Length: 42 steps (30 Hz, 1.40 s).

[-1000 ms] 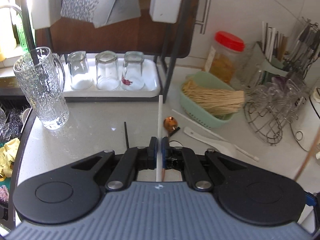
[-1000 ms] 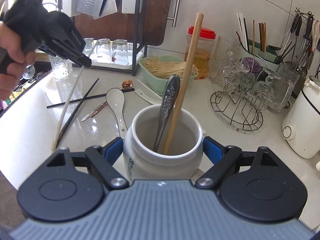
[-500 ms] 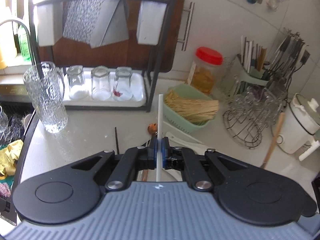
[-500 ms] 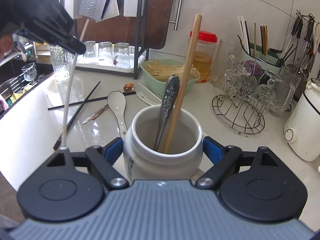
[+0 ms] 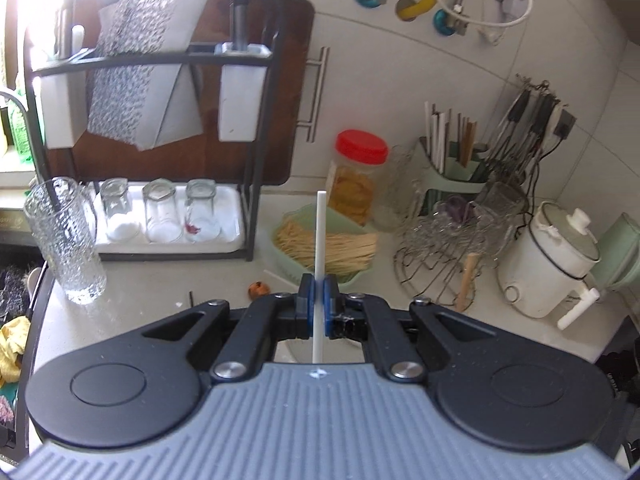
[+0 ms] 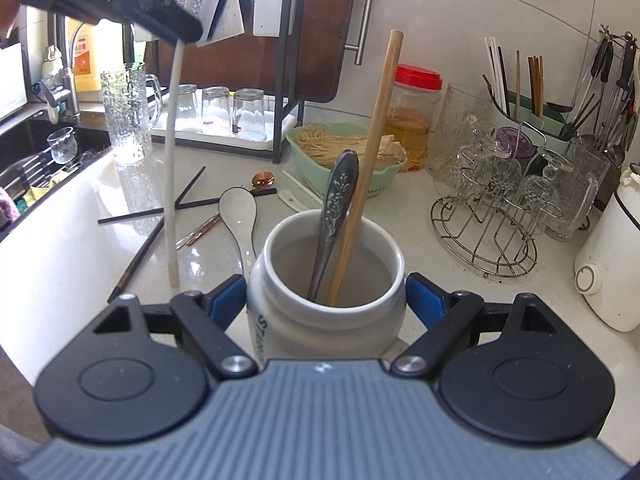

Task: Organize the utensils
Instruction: 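Lift the white chopstick and carry it toward the mug with the left tool, then lower the white chopstick into the mug and open the left tool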

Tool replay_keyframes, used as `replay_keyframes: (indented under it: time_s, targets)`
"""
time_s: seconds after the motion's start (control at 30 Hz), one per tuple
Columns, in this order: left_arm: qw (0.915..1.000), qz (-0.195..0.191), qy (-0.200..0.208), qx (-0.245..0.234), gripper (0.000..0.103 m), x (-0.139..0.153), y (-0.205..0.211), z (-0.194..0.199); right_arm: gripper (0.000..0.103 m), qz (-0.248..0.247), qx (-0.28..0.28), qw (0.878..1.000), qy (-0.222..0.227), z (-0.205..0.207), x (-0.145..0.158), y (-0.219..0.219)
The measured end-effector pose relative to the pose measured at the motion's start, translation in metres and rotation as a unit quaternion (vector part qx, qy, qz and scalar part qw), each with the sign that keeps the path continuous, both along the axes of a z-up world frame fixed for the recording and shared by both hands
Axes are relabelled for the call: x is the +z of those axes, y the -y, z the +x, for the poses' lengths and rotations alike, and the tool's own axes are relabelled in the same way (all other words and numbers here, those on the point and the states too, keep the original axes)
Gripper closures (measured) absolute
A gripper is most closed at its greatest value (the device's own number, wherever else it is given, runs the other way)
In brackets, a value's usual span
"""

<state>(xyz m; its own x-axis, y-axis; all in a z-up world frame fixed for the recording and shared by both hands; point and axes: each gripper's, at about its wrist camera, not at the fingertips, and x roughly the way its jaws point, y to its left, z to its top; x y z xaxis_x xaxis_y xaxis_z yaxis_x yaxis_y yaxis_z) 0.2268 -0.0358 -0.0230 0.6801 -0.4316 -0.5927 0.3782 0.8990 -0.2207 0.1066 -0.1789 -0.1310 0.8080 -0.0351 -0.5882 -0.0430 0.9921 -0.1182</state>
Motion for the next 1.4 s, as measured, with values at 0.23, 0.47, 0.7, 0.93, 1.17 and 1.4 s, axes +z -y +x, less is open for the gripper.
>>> replay_keyframes:
  time_s: [0.23, 0.47, 0.7, 0.93, 1.17, 1.4]
  targets:
    - [0.9993, -0.021, 0.027, -0.018, 0.098, 0.037, 0.011, -0.011, 0.014, 0.000, 0.001, 1.000, 0.000, 0.001, 0.000, 0.000]
    - [0.9968, -0.039, 0.059, -0.036, 0.098, 0.077, 0.017, -0.023, 0.014, 0.001, 0.001, 1.000, 0.004, 0.000, -0.001, 0.000]
    - [0.9942, -0.066, 0.070, -0.049, 0.098, 0.097, 0.027, -0.026, 0.014, 0.001, 0.006, 1.000, 0.003, -0.001, -0.001, 0.001]
    - [0.9936, -0.059, 0.054, -0.080, 0.098, 0.087, 0.048, -0.028, 0.015, 0.003, 0.006, 1.000, 0.006, -0.001, -0.001, 0.002]
    - [0.9932, -0.029, 0.046, -0.103, 0.098, 0.063, 0.067, -0.029, 0.015, 0.005, 0.005, 1.000, 0.009, -0.002, -0.002, 0.002]
    - [0.9944, -0.004, 0.007, -0.106, 0.098, 0.028, 0.075, -0.024, 0.015, 0.006, 0.005, 1.000, 0.013, -0.003, -0.003, 0.002]
